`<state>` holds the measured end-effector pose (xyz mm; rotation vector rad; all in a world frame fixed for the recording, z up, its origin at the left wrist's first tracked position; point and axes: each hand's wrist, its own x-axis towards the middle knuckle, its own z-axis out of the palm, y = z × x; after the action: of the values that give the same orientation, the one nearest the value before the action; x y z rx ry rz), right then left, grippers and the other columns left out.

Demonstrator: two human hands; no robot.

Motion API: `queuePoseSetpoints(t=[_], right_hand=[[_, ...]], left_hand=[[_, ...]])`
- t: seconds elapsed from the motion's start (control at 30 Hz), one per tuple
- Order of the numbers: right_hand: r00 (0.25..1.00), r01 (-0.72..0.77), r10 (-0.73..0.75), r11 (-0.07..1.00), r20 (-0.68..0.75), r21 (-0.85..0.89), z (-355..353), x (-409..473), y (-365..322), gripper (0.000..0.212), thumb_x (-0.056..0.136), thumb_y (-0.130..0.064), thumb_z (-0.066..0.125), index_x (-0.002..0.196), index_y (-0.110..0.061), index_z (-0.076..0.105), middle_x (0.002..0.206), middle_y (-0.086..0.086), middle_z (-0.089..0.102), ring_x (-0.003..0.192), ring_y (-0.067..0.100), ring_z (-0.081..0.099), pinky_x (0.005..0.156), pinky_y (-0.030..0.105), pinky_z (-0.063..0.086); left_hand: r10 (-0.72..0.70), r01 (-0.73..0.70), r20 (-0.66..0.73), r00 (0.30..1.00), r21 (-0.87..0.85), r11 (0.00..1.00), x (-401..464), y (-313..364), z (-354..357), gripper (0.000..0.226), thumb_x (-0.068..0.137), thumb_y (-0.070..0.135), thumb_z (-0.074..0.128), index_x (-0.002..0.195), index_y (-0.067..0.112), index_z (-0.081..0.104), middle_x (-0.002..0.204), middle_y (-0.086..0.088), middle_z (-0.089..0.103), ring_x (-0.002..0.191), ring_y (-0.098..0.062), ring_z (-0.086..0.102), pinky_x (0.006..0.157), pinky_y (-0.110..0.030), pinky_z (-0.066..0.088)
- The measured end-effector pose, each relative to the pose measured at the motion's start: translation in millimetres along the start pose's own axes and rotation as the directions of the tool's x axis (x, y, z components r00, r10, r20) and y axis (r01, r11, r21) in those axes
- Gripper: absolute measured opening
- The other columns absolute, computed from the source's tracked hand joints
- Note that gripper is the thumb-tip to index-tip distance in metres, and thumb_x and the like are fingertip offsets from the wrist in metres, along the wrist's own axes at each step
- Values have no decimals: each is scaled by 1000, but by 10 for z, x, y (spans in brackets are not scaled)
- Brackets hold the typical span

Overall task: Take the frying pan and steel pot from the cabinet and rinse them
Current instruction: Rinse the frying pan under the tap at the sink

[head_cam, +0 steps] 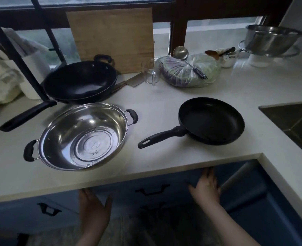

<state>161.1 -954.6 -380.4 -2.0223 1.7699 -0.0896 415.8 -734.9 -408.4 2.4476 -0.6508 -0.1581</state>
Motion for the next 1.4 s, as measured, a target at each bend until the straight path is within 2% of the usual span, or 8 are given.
queuePoseSetpoints(t=[0.27, 0.4, 0.53, 0.63, 0.73, 0.97, 1.2, 1.4], right_hand=[[1000, 25, -24, 999, 12, -21, -262, -141, 162, 96, 88, -56, 59, 156, -23, 0, 163, 1, 4, 148, 28, 13, 116, 55, 23], [999, -2, 3, 999, 35, -41, -501, -314, 251, 94, 90, -61, 52, 156, -23, -2, 164, -1, -5, 150, 26, 7, 117, 52, 20], [1000, -7, 8, 999, 23, -42, -800, -452, 332, 94, 91, -62, 49, 156, -24, -6, 164, -3, -11, 150, 26, 3, 118, 52, 18], [1000, 16, -16, 1000, -6, -21, -1036, -470, 376, 95, 91, -63, 49, 156, -25, -9, 163, -3, -13, 150, 25, 1, 119, 52, 16], [998, 43, -44, 999, -51, -19, -1297, -389, 405, 98, 90, -63, 51, 156, -25, -10, 163, -3, -14, 151, 23, 2, 118, 52, 17], [990, 105, -111, 992, -90, -64, -1906, 192, 545, 107, 83, -67, 59, 156, -23, -6, 164, -1, -10, 150, 22, 4, 117, 48, 23], [977, 212, -208, 972, 56, -97, -2160, 1142, 691, 135, 64, -69, 74, 155, -22, -13, 162, -5, -19, 151, 18, -5, 121, 43, 16], [908, 363, -325, 926, 266, -108, -2315, 1866, 796, 141, 61, -64, 80, 154, -23, -18, 161, -8, -21, 150, 16, -12, 122, 42, 7]], left_hand=[[51, -55, 87, 995, 45, 997, -64, -21, -120, 102, 73, 34, 79, 148, -1, 20, 146, -27, 32, 130, -44, 37, 105, -52, 37], [55, -57, 241, 969, 4, 998, -258, 179, -90, 120, 73, 89, 21, 134, -12, 42, 140, -33, 40, 124, -47, 46, 108, -39, 32], [275, -308, 334, 901, 47, 950, -504, 628, -23, 99, 83, 76, 28, 132, -10, 39, 127, -35, 52, 115, -45, 53, 103, -27, 34], [417, -438, 372, 830, -28, 898, -733, 1240, -167, 101, 81, 69, 44, 151, 2, 14, 156, -19, 19, 141, -25, 20, 111, -23, 19], [530, -527, 357, 769, -117, 842, -828, 1847, -261, 98, 88, 61, 47, 142, 24, -25, 151, 8, -31, 143, -9, -20, 109, -17, -13], [613, -645, 375, 696, -49, 762, -224, 2805, -132, 98, 90, 62, 44, 150, 11, -15, 148, 4, -32, 145, -14, -20, 115, -24, -10], [522, -626, 505, 687, 46, 779, 560, 3360, 176, 129, 68, 76, 60, 150, 11, -15, 157, -1, -20, 147, -18, -13, 118, -28, -1], [508, -702, 645, 570, 62, 710, 983, 3530, 497, 166, 24, 105, 30, 147, 5, -19, 155, 0, -22, 147, -19, -11, 113, -19, -3]])
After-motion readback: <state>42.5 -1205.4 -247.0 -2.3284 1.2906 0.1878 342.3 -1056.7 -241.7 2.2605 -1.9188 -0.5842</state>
